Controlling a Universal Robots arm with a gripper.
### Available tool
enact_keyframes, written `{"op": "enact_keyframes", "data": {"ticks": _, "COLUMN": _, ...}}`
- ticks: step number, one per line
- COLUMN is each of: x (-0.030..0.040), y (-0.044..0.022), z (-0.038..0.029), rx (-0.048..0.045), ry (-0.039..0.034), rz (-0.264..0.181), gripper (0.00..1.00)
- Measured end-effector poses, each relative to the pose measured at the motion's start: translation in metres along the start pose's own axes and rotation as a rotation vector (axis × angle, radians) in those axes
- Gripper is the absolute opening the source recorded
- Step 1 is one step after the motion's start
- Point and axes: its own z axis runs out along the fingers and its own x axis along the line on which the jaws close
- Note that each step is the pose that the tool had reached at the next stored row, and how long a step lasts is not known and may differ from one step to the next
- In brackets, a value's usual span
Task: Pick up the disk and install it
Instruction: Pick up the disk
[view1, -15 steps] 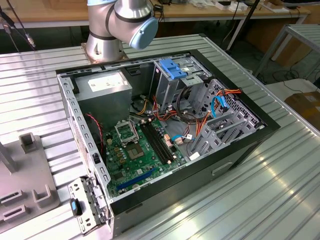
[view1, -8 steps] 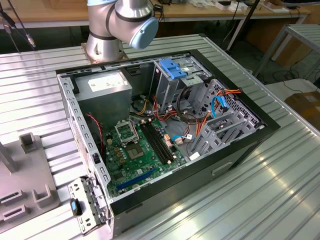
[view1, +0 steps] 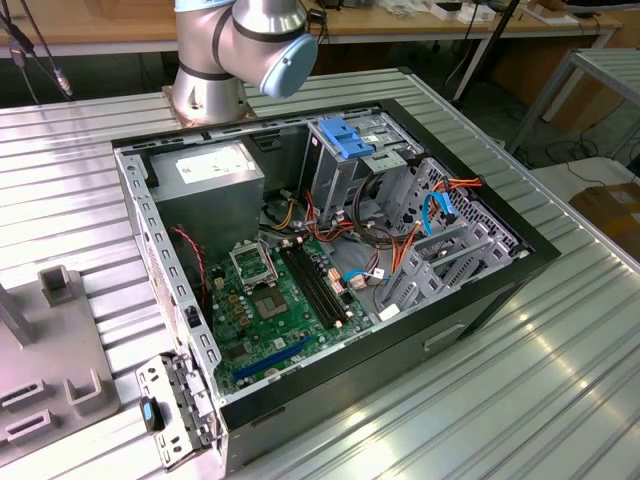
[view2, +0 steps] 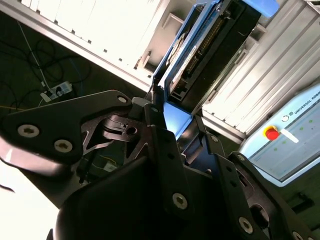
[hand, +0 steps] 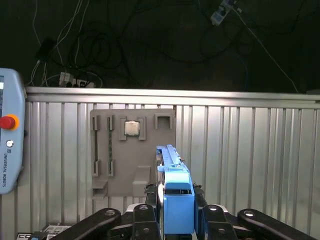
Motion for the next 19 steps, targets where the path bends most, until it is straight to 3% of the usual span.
{"op": "enact_keyframes", "data": {"ticks": 3, "x": 0.0002, "y": -0.0071, "z": 0.0002, "rx": 0.0001, "ry": -0.0001, "rz": 0.000, "gripper": 0.36}}
{"op": "enact_keyframes", "data": {"ticks": 8, "x": 0.0007, "y": -0.0314, "z": 0.0005, "rx": 0.0000, "ry": 0.0000, "rz": 0.000, "gripper": 0.36}}
{"op": "enact_keyframes", "data": {"ticks": 12, "x": 0.0011, "y": -0.0463, "z": 0.0007, "rx": -0.0001, "ry": 0.0000, "rz": 0.000, "gripper": 0.36}}
{"op": "enact_keyframes", "data": {"ticks": 15, "x": 0.0016, "y": -0.0671, "z": 0.0010, "rx": 0.0000, "ry": 0.0000, "rz": 0.000, "gripper": 0.36}}
{"op": "enact_keyframes", "data": {"ticks": 19, "x": 0.0021, "y": -0.0875, "z": 0.0014, "rx": 0.0001, "ry": -0.0001, "rz": 0.000, "gripper": 0.36}}
